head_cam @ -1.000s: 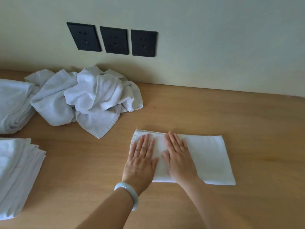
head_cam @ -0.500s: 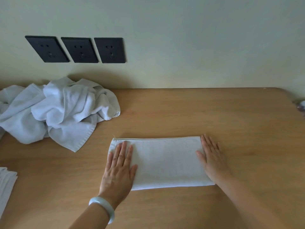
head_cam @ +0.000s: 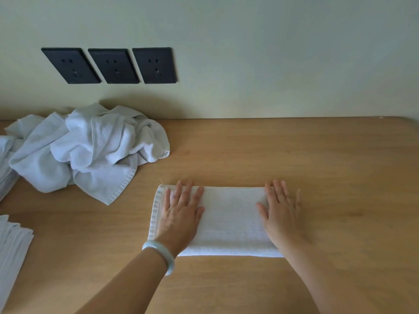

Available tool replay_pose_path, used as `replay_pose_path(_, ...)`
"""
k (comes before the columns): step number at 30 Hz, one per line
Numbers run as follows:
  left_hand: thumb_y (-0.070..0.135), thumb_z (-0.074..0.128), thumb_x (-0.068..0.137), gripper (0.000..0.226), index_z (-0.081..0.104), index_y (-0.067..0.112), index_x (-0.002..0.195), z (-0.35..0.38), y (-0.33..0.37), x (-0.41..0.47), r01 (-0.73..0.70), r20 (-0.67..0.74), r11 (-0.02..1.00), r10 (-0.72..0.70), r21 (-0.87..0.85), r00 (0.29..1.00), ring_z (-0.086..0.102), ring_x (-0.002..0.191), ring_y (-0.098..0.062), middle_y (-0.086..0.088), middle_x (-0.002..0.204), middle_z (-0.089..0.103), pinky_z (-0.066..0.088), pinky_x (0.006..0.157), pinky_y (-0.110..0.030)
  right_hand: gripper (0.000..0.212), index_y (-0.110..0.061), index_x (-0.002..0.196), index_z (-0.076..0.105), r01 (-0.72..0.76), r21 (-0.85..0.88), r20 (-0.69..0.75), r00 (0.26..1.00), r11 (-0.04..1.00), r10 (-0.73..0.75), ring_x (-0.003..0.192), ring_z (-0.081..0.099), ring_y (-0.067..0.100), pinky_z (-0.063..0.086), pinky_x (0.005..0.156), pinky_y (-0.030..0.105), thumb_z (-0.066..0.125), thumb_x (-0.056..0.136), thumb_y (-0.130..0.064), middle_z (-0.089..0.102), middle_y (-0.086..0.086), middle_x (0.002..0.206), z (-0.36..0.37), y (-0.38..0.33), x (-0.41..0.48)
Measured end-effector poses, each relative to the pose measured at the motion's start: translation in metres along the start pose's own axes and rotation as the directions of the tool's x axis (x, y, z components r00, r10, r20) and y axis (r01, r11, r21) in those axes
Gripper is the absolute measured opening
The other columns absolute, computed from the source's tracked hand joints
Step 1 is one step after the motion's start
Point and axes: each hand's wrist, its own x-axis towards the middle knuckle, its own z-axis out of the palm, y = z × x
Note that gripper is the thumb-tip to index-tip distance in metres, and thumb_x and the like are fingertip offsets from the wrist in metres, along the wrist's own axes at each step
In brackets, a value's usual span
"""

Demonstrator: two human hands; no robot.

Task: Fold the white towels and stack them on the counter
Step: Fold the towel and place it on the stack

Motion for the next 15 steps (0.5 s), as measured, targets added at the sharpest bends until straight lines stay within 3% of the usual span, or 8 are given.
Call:
replay_pose_path(1, 0.034, 0.039, 0.1, 0.044, 0.052, 0.018, 0.138, -0.003, 0.004, 0.005, -0.028, -0.044, 1.0, 0.028, -0.002, 0.999, 0.04, 0.139, -0.029, -0.007, 0.146, 0.048, 0.02, 0.113, -0.047, 0.042, -0.006, 0.125, 0.061, 0.055, 0.029, -0.064, 0.997, 0.998, -0.053, 0.13, 0.047, 0.036, 0.019, 0.113, 0.049, 0.06, 0.09, -0.03, 0.056, 0.014, 0.135, -0.004, -0.006, 0.006)
replay_pose_path(3, 0.023, 0.056, 0.094, 0.031, 0.062, 0.016, 0.124, -0.01, 0.011, 0.016, -0.065, -0.086, 0.998, 0.063, -0.023, 0.994, 0.054, 0.122, -0.026, -0.002, 0.129, 0.058, 0.033, 0.107, -0.044, 0.025, -0.009, 0.1, 0.069, 0.171, 0.098, -0.153, 0.976, 0.98, -0.155, 0.104, 0.061, 0.035, 0.044, 0.09, 0.046, 0.076, 0.076, -0.009, 0.066, 0.009, 0.108, -0.011, -0.02, 0.018)
replay_pose_path(6, 0.028, 0.05, 0.099, 0.024, 0.06, 0.021, 0.12, -0.019, 0.018, 0.036, -0.067, -0.055, 0.997, 0.065, -0.036, 0.996, 0.049, 0.112, -0.019, 0.003, 0.12, 0.056, 0.035, 0.102, -0.035, 0.018, -0.012, 0.083, 0.067, 0.263, 0.157, -0.119, 0.962, 0.952, -0.246, 0.083, 0.057, 0.028, 0.045, 0.073, 0.038, 0.076, 0.073, 0.0, 0.062, 0.001, 0.085, -0.01, -0.035, 0.032)
replay_pose_path(12, 0.031, 0.044, 0.102, 0.016, 0.056, 0.024, 0.109, -0.028, 0.017, 0.058, -0.104, -0.047, 0.993, 0.106, 0.049, 0.993, 0.051, 0.1, -0.014, 0.009, 0.104, 0.058, 0.036, 0.098, -0.031, 0.016, -0.014, 0.079, 0.056, 0.277, 0.188, -0.05, 0.961, 0.942, -0.272, 0.077, 0.052, 0.022, 0.037, 0.076, 0.033, 0.069, 0.084, -0.007, 0.057, -0.002, 0.079, -0.008, -0.032, 0.047)
replay_pose_path(15, 0.022, 0.058, 0.097, 0.005, 0.062, 0.02, 0.097, -0.025, 0.017, 0.057, -0.081, -0.086, 0.995, 0.086, 0.055, 0.993, 0.056, 0.086, -0.018, 0.005, 0.09, 0.063, 0.045, 0.085, -0.033, 0.016, -0.014, 0.082, 0.055, 0.263, 0.188, -0.087, 0.964, 0.946, -0.25, 0.072, 0.052, 0.021, 0.044, 0.076, 0.038, 0.067, 0.084, -0.003, 0.056, -0.002, 0.077, -0.005, -0.033, 0.045)
